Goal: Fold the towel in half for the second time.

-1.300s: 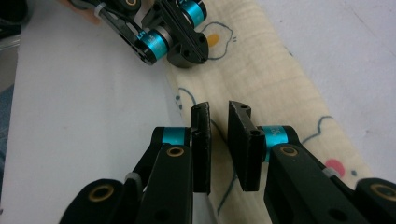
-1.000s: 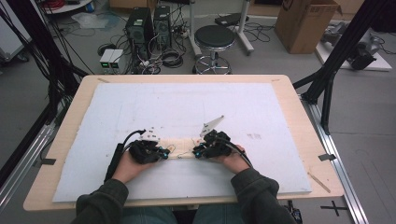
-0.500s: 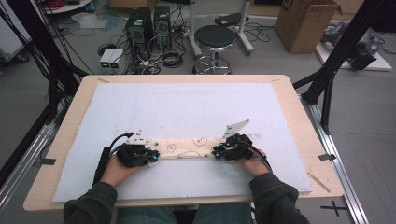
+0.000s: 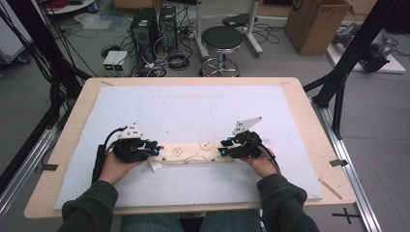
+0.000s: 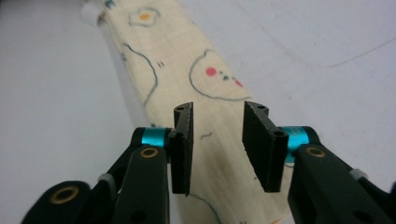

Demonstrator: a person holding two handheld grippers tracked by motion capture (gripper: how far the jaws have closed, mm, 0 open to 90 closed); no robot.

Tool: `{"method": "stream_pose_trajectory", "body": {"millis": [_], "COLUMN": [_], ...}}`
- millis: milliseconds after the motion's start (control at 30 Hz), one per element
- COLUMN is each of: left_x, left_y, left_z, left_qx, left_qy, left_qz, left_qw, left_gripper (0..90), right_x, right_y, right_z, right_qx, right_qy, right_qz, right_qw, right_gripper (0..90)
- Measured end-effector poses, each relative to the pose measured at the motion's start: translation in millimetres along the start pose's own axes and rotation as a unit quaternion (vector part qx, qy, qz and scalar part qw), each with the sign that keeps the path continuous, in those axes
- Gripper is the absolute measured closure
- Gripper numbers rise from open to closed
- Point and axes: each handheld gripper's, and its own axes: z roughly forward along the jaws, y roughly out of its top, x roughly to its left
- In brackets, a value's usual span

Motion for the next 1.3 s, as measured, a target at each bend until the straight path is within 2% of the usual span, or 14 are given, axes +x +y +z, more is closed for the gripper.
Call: {"method": "stream_pose_trajectory", "body": {"millis": [100,200,500,700,967,1300], "left_x": [1.1,3.3,1.9,0.2,-0.9,1.0], "left_y": [-6.6,-13.2,-15.1,-15.6,-16.6,-18.1], "left_z": [5.2,5.5,4.9,4.7,4.7,5.5], "left_qx": [0.021,0.024,0.029,0.032,0.032,0.028], "left_qy": [0.003,-0.001,0.001,0.002,0.002,-0.003], "left_qz": [0.004,0.001,0.013,0.018,0.020,0.019], "left_qw": [0.9998,0.9997,0.9995,0.9993,0.9993,0.9994], "left_gripper": [68.3,67.4,62.7,60.8,60.2,60.6], "right_x": [-0.6,-1.6,-2.3,-2.4,-5.6,-6.0], "right_y": [-4.7,-10.3,-20.0,-23.6,-30.1,-33.5], "right_z": [5.1,4.6,-0.7,-5.1,-9.3,-9.0], "right_qx": [0.020,0.026,0.025,0.024,0.009,0.003], "right_qy": [-0.003,-0.004,-0.011,-0.018,-0.016,-0.016], "right_qz": [-0.002,-0.002,-0.005,-0.016,-0.017,-0.016], "right_qw": [0.9998,0.9997,0.9996,0.9994,0.9997,0.9997], "right_gripper": [59.7,58.1,51.9,49.1,48.6,48.6]}}
